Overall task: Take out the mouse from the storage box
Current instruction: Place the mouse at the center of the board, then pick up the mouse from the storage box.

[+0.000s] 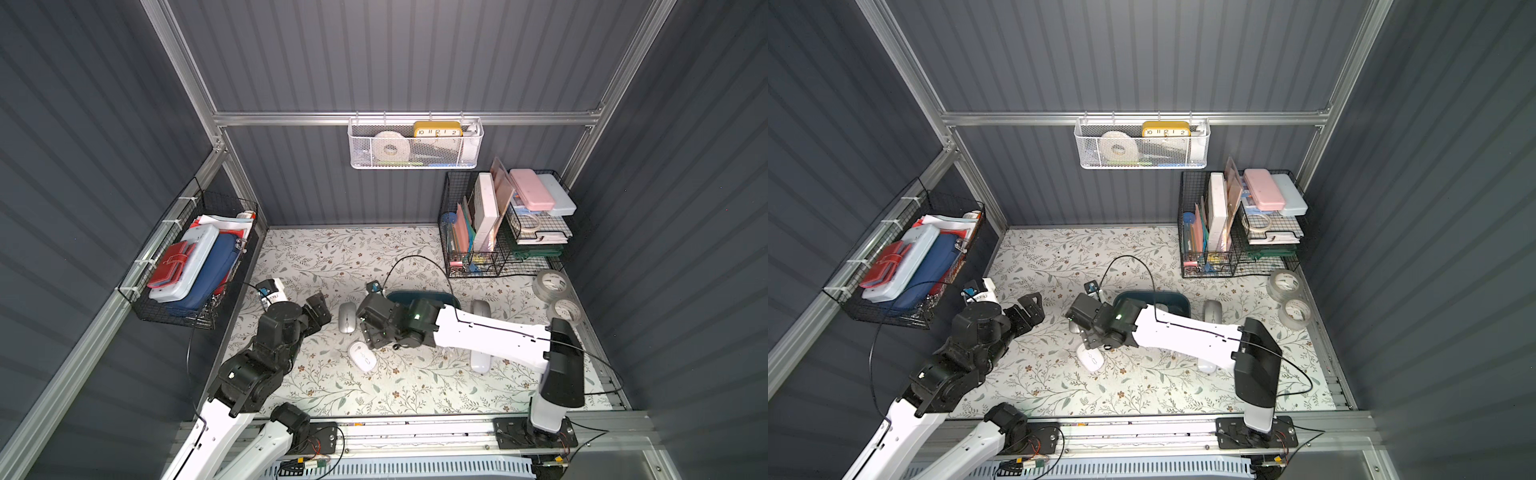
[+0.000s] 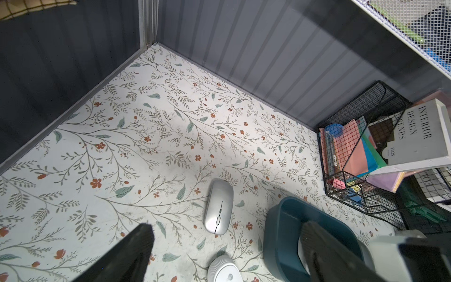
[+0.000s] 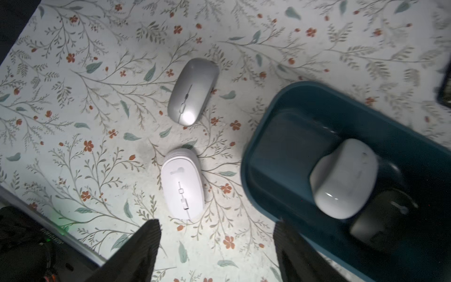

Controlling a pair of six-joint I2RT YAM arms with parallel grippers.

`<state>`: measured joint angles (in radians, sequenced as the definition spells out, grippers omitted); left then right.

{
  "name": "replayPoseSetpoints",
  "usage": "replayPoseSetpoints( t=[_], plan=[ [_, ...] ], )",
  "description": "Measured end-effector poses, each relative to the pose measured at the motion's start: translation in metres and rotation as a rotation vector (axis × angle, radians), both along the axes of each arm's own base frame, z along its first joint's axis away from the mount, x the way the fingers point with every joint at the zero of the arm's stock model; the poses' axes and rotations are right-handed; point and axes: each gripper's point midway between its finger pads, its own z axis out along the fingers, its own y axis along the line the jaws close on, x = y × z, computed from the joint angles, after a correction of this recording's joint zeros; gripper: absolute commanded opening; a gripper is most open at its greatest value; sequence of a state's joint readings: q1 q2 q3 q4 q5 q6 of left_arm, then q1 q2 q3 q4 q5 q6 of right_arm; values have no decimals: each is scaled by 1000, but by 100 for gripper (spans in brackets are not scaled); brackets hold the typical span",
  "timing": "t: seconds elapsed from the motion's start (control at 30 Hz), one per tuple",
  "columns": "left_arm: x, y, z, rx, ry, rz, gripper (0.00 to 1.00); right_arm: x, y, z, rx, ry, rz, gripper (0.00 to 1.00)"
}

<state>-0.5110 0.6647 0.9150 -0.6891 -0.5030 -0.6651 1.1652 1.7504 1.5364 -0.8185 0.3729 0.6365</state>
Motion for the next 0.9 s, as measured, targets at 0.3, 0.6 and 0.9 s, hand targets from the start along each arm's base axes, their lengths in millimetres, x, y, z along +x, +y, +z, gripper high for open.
replayPoseSetpoints(
  t=[0.3, 0.6, 0.9],
  plan=[
    [25, -49, -22, -54, 99, -165, 99, 8, -79, 24, 48, -182, -159, 86],
    [30, -165, -77, -68, 300, -460, 99, 9, -168, 64, 195, -362, -417, 94],
    [46, -270, -122, 8, 477, -623, 99, 0, -235, 64, 303, -418, -594, 98]
  ],
)
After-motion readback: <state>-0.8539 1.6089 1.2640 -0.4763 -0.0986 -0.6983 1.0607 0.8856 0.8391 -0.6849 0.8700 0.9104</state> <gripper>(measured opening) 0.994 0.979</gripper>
